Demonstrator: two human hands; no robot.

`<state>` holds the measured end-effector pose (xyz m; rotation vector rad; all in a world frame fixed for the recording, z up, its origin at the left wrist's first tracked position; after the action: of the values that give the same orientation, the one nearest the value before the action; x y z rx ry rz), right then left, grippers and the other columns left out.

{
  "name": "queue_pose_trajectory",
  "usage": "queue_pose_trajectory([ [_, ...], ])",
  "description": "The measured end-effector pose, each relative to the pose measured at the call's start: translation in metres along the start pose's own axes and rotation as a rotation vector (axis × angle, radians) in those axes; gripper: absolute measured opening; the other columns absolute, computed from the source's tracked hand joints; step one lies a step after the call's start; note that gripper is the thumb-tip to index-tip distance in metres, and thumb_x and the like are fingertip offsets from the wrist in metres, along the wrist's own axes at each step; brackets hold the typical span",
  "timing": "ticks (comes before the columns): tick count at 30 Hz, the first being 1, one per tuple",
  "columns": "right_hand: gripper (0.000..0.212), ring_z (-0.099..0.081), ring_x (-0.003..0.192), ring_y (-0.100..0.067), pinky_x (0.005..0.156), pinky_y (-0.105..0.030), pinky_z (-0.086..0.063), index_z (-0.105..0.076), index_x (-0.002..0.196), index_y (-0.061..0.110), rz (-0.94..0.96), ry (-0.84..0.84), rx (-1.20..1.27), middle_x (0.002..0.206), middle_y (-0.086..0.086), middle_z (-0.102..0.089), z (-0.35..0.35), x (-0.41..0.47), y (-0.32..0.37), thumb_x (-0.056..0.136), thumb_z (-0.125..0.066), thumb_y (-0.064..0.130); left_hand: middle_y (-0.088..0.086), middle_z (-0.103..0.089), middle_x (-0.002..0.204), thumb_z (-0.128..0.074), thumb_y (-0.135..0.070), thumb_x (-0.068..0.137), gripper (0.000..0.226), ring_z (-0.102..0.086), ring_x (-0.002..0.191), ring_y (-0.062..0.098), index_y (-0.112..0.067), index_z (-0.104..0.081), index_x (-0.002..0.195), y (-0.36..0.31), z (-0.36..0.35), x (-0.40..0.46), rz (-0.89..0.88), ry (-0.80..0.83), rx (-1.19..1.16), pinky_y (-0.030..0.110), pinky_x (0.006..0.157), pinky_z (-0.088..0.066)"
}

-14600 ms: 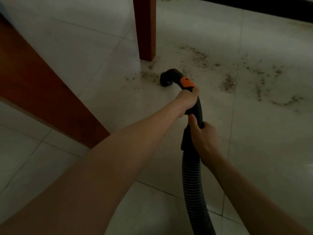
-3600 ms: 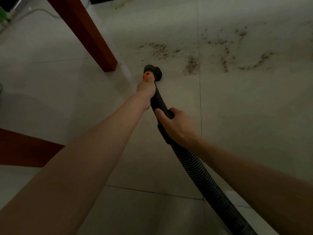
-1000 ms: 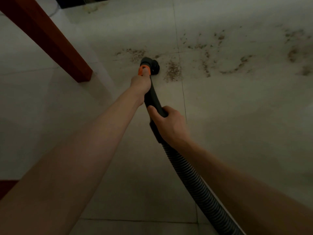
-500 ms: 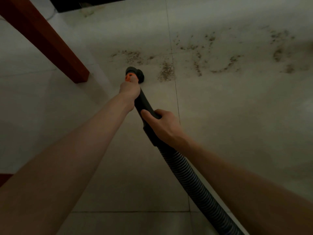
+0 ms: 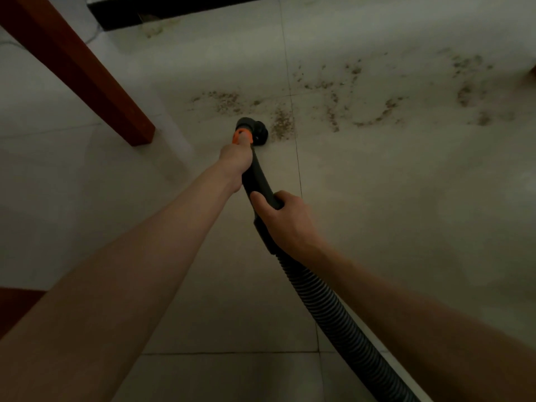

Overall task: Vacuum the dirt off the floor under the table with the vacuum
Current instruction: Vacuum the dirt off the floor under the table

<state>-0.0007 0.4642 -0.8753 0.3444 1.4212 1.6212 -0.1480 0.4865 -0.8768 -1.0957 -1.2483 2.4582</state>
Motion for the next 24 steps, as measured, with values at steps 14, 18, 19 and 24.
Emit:
queue_pose_trajectory([
  [14,0.031,-0.051,0.032,0.002,0.034,-0.011,-0.037,-0.055,0.077,0.02,-0.003,0.08,-0.006,0.059,0.007,-0.058,0.008,-0.011,0.005,0.092,-0.052,0.047,0.016,-0.053,0.128,-0.031,-0.04,0.1,0.051,-0.054,0.109,0.029,-0.002,-0.043,0.132,0.0,0.003,-0.013,0.016,-0.026,0.044,0.035,0.087,-0.046],
  [18,0.033,-0.055,0.045,-0.002,0.04,-0.012,-0.041,-0.055,0.073,0.023,0.007,0.126,-0.052,0.06,0.009,-0.058,0.004,-0.015,0.005,0.092,-0.051,0.05,0.015,-0.05,0.132,-0.029,-0.039,0.101,0.051,-0.051,0.117,0.03,-0.003,-0.039,0.136,0.008,0.012,-0.018,0.039,-0.056,0.034,0.037,0.095,-0.045],
  [19,0.033,-0.055,0.046,-0.002,0.04,-0.012,-0.041,-0.055,0.073,0.023,0.012,0.13,-0.068,0.06,0.009,-0.058,0.005,-0.015,0.005,0.092,-0.051,0.05,0.015,-0.05,0.131,-0.029,-0.039,0.101,0.051,-0.051,0.116,0.03,-0.004,-0.039,0.136,0.01,0.013,-0.019,0.045,-0.056,0.022,0.038,0.096,-0.045],
  [24,0.033,-0.055,0.044,-0.004,0.036,-0.011,-0.038,-0.055,0.076,0.02,0.013,0.152,-0.124,0.062,0.006,-0.059,0.025,-0.018,0.004,0.092,-0.051,0.048,0.012,-0.049,0.132,-0.033,-0.041,0.1,0.05,-0.051,0.117,0.028,-0.007,-0.039,0.136,0.015,0.002,-0.027,0.095,0.002,-0.061,0.037,0.096,-0.047],
])
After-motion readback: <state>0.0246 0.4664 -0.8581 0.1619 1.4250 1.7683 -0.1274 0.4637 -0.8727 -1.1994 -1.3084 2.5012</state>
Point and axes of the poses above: each hand's wrist, its own x-axis towards the middle knuckle, its own z-axis out of the back of the hand, y = z × x, the point moved 7 cm from there along x, towards the middle knuckle
